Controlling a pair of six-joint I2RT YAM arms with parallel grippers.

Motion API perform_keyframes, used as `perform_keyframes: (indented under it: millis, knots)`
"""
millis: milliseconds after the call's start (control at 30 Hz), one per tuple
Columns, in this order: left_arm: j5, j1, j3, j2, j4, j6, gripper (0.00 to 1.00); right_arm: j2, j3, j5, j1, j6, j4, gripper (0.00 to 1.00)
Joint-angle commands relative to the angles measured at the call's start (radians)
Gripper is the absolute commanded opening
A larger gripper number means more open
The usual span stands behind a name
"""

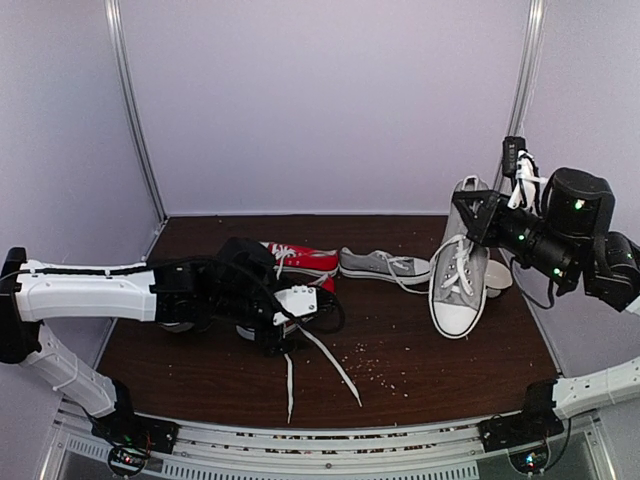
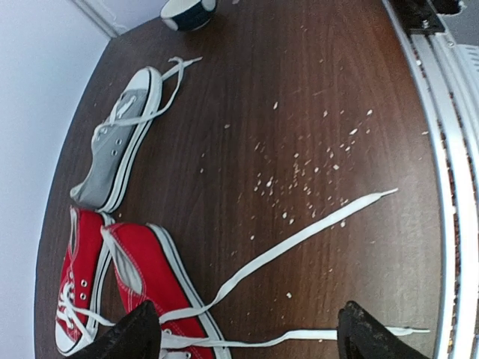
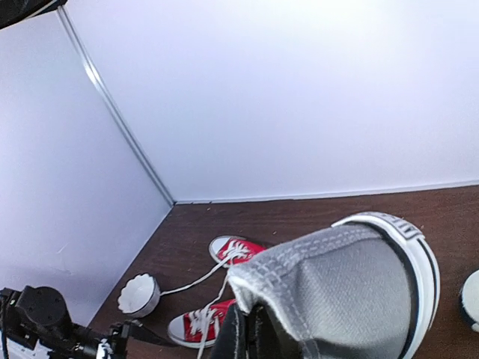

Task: Tie the shoes
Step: Place the shoe at the center of the board.

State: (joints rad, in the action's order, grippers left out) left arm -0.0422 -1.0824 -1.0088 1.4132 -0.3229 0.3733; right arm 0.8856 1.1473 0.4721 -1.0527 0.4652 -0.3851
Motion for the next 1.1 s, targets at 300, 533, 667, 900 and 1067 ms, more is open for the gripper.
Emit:
perform_keyframes:
  millis: [300,533,667,900,1067]
  knots:
    - [-0.137,-0.125,-0.014,0.035,0.164,-0.037,0.87,0.043,-0.137,0.196,-0.235,0.299,0.103,0.00]
    - [-0.072,-0.125,0.016,0.035,0.122,-0.010,0.87,0.052,-0.212,0.206,-0.230,0.409,0.047,0.00]
    - [-0.048,-0.125,-0.005,0.069,0.106,-0.007,0.87,0.059,-0.241,0.213,-0.227,0.454,0.055,0.00]
    - [-0.055,-0.125,-0.027,0.114,0.067,-0.004,0.87,0.075,-0.395,0.101,-0.089,0.558,0.190,0.00]
    - [-0.025,-0.125,-0.069,0.177,-0.005,0.012,0.86,0.212,-0.355,0.024,0.021,0.412,0.170,0.00]
